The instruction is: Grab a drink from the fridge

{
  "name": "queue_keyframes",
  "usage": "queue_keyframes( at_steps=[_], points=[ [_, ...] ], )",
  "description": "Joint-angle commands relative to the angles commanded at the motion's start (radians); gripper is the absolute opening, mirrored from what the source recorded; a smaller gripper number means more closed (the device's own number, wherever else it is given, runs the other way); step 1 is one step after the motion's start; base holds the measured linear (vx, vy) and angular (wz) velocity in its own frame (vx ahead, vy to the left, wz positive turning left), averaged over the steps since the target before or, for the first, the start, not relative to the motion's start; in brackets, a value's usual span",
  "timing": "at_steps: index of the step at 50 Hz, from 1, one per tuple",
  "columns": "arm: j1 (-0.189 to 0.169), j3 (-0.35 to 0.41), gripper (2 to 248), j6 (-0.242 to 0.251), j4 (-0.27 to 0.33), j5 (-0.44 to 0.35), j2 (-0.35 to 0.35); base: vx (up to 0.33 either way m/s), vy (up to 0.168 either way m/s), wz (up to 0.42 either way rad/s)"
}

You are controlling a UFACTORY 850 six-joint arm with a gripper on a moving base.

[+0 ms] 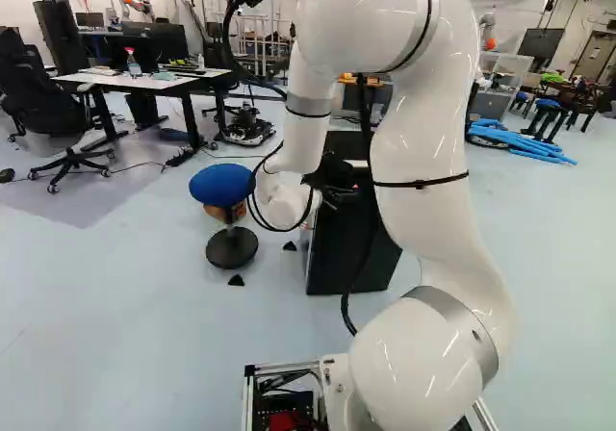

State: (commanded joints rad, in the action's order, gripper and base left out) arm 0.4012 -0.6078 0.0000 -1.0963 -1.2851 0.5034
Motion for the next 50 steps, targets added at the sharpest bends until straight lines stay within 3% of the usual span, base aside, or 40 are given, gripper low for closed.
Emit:
queue_keyframes(
  at_steps=[50],
  points=[
    [0.025,0.090,247,0.000,-0.109,-0.001,-0.056,0.000,0.000,-0.001]
  ],
)
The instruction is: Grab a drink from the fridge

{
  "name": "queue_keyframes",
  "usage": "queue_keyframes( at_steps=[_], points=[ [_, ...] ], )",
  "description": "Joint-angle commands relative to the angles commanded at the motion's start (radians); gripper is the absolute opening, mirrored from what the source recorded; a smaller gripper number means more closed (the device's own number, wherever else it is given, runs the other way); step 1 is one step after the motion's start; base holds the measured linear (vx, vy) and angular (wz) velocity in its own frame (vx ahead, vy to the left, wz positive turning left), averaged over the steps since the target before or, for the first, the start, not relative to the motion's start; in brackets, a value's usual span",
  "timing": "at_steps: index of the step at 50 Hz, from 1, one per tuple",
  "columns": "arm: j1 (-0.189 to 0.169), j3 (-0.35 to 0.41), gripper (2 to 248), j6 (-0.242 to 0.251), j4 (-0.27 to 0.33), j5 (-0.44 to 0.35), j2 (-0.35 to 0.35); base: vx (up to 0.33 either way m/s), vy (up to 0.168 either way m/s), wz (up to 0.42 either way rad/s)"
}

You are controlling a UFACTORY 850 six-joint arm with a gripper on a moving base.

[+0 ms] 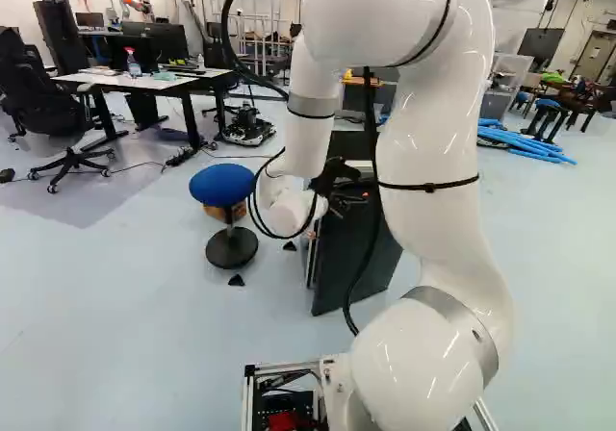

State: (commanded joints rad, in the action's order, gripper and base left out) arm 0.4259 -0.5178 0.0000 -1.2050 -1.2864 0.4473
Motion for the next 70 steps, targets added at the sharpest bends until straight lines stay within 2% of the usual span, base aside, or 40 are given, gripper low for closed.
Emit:
queue_keyframes(
  at_steps=[70],
  points=[
    [0.071,0.194,247,0.000,-0.233,0.000,-0.115,0.000,0.000,0.000]
  ],
)
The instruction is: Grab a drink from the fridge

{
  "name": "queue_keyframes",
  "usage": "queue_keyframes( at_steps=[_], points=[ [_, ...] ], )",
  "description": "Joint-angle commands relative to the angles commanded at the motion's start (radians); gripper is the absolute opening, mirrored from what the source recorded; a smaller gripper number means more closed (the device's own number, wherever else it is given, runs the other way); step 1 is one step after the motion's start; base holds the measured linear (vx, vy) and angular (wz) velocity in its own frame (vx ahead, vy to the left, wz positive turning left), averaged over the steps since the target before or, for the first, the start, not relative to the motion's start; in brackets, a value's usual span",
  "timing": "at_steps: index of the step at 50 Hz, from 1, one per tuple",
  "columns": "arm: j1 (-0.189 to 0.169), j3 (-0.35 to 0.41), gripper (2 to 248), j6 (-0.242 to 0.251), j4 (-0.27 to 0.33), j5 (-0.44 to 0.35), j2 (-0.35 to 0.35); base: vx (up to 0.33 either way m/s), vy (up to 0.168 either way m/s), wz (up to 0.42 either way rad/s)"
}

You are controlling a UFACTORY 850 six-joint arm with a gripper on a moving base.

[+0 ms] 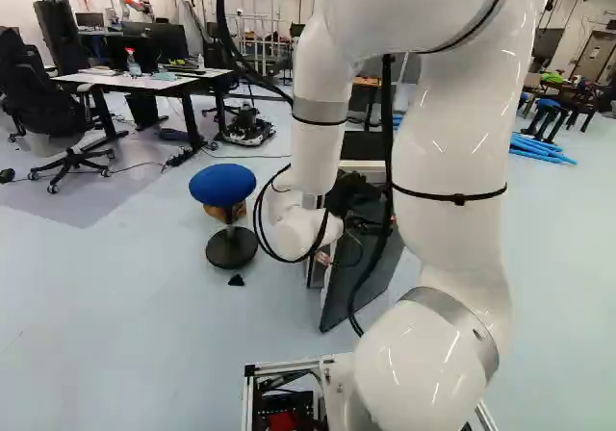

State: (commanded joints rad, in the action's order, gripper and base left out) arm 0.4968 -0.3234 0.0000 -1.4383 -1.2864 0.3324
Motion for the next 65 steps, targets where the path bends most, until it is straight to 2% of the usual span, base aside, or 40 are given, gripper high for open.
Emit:
queue_keyframes(
  at_steps=[18,65],
  points=[
    [0.013,0.050,247,0.000,-0.070,0.000,-0.027,0.000,0.000,0.000],
    [0.037,0.176,247,0.000,-0.310,-0.016,-0.075,0.000,0.000,0.000]
  ],
)
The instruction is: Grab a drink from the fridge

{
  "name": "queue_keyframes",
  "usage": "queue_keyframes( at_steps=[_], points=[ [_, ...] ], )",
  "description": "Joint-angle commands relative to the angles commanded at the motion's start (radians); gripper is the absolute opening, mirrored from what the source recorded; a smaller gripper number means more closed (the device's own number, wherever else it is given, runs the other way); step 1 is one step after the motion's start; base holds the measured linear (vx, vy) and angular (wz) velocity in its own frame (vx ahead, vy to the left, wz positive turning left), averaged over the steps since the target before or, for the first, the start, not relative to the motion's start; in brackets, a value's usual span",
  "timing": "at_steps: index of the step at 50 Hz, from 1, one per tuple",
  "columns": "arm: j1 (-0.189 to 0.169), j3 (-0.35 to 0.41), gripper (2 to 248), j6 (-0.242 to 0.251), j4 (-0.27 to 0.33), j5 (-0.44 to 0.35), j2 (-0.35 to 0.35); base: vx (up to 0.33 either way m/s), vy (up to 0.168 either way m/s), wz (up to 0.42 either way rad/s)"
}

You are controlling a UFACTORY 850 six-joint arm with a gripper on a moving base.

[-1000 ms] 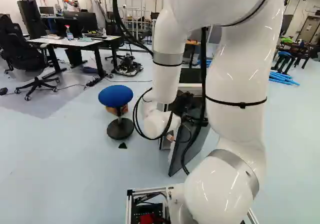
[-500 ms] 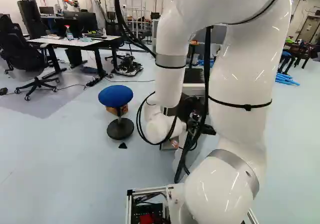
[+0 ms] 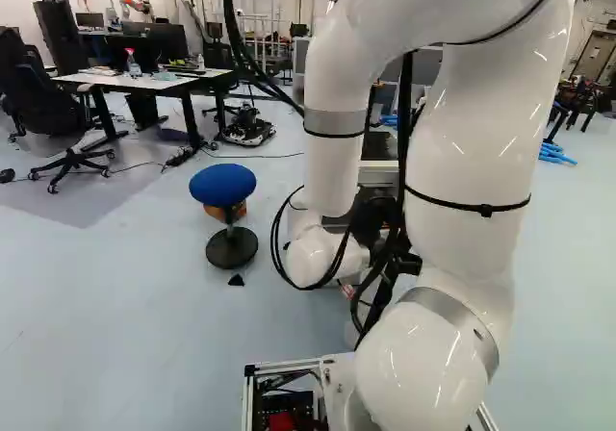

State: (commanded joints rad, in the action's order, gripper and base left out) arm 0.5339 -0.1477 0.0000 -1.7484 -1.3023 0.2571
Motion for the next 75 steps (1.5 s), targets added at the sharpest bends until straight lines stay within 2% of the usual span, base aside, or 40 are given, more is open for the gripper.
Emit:
queue_keyframes(
  at_steps=[12,20,28,42,75],
  points=[
    [0.000,0.025,247,0.000,-0.064,-0.007,-0.002,0.000,0.000,0.000],
    [-0.028,0.017,247,0.000,-0.106,-0.007,-0.003,0.000,0.000,0.000],
    [-0.072,-0.003,247,0.000,-0.132,-0.010,-0.005,0.000,0.000,0.000],
    [-0.156,-0.050,247,0.000,-0.133,-0.010,-0.005,0.000,0.000,0.000],
    [-0.381,-0.192,247,0.000,-0.157,-0.002,0.026,0.000,0.000,0.000]
  ],
)
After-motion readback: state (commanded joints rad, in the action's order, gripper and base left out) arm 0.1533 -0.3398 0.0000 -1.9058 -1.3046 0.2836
